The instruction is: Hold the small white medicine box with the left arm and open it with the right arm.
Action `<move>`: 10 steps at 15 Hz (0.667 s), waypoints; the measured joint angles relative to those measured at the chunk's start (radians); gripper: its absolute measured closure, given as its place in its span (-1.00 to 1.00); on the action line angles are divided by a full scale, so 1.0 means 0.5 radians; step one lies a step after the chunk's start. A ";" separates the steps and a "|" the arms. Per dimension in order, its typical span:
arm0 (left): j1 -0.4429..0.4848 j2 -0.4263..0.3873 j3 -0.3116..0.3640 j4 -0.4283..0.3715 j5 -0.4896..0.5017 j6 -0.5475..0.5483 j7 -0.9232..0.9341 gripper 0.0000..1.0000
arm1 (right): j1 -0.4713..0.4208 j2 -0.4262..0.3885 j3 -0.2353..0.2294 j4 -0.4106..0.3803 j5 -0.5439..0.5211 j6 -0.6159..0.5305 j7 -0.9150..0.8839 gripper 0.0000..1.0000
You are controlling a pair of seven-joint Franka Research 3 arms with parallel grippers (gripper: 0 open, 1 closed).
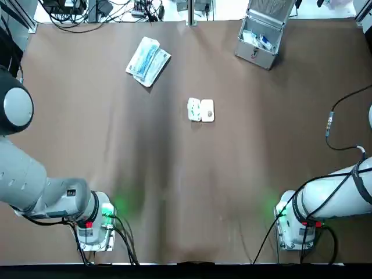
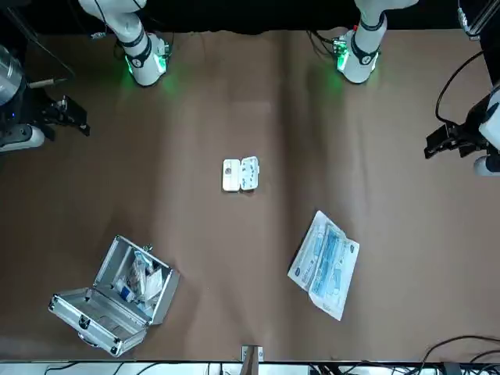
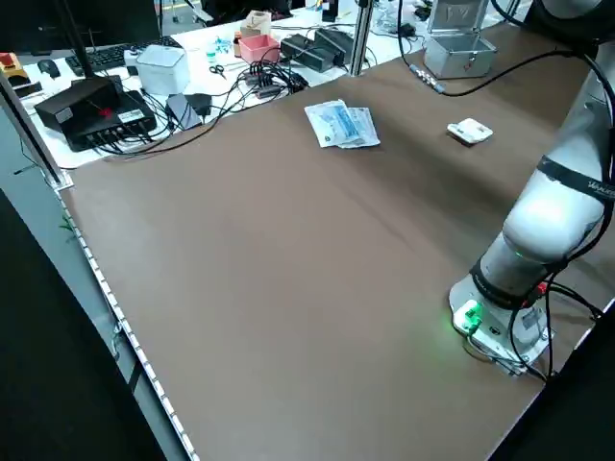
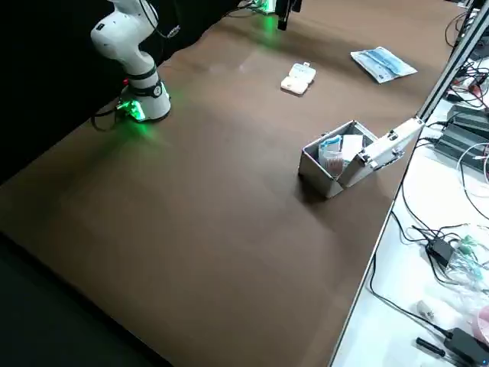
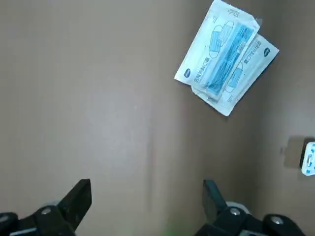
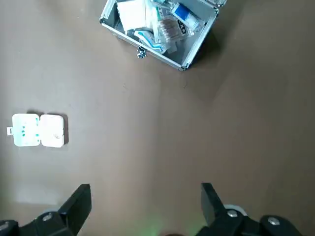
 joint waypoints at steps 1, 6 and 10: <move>0.000 0.000 0.000 -0.001 0.000 0.012 0.000 -1.00 | 0.000 0.000 0.000 0.000 0.000 0.001 0.000 -0.97; -0.011 0.013 -0.011 -0.002 0.006 0.029 0.000 -1.00 | 0.000 0.000 0.000 -0.001 0.000 0.001 0.000 -0.97; -0.007 0.022 -0.009 -0.002 0.007 0.038 0.000 -1.00 | 0.002 0.000 0.000 -0.001 0.000 0.001 0.000 -0.97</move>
